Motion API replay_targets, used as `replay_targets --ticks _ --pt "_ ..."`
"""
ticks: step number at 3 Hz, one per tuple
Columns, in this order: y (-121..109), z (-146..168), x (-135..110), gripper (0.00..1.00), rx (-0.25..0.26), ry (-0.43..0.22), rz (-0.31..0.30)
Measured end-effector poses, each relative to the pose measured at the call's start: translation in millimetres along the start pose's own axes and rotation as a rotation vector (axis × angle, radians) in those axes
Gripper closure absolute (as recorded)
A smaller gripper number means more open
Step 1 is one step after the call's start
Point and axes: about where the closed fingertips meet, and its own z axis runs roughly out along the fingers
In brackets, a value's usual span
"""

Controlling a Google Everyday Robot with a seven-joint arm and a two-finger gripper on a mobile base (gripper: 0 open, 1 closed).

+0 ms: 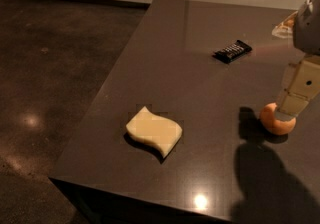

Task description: Move sponge near rxbar chocolate

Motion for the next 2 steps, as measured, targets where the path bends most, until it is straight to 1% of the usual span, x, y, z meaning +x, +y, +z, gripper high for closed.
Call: replay_targets --ticks 1,2 --pt "0 0 0 0.00 0.000 0.000 0.000" --pt "5 7 -13 0.00 -0.021 -0.005 0.005"
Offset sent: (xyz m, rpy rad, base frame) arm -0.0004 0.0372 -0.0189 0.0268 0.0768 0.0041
